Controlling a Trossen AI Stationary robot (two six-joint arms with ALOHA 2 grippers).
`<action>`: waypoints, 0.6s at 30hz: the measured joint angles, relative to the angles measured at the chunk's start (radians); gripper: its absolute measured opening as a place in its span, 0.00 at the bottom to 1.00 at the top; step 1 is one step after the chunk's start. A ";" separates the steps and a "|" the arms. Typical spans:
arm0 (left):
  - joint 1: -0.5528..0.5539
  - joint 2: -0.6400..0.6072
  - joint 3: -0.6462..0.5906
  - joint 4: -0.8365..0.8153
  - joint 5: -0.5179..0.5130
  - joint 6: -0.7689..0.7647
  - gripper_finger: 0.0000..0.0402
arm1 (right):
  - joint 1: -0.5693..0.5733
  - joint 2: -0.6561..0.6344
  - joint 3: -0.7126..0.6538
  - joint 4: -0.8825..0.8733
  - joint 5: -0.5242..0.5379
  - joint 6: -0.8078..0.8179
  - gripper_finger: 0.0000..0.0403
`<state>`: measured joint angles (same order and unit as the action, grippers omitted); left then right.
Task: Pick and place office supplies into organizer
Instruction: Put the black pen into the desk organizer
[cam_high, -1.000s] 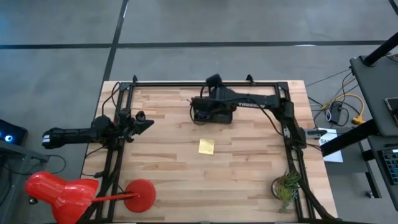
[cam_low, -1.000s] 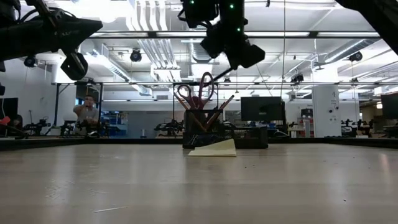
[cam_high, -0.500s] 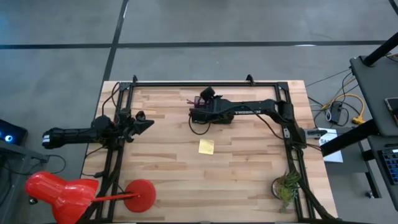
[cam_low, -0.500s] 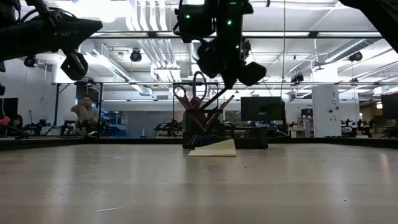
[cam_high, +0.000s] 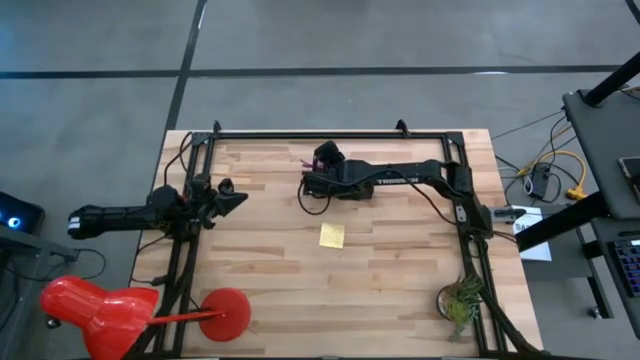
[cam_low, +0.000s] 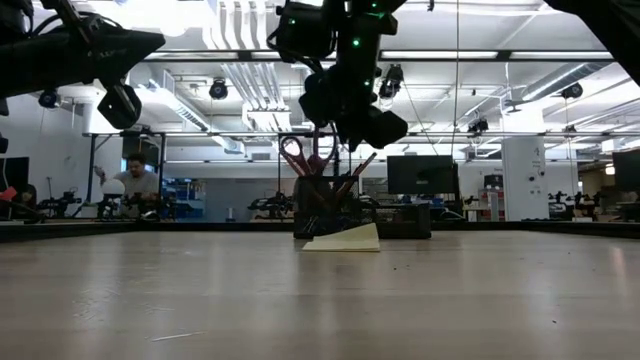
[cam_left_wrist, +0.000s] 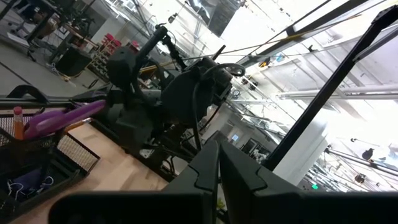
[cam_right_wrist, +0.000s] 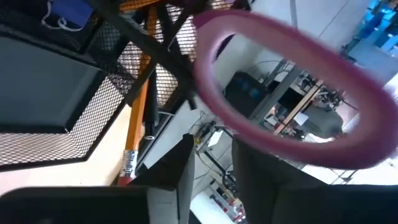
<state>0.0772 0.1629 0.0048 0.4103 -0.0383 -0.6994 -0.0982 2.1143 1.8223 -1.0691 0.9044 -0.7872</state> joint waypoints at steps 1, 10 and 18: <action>0.000 0.000 0.000 0.000 0.000 0.000 0.00 | 0.001 0.000 0.002 0.001 0.001 0.004 0.24; 0.000 0.000 0.000 0.000 0.000 0.000 0.00 | 0.007 0.000 0.010 -0.056 0.006 0.116 0.19; 0.000 0.000 0.000 0.000 0.000 0.000 0.00 | 0.029 -0.019 0.173 -0.397 -0.392 1.104 0.14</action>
<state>0.0772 0.1631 0.0048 0.4103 -0.0383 -0.6994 -0.0694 2.0956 1.9951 -1.4664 0.5120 0.3171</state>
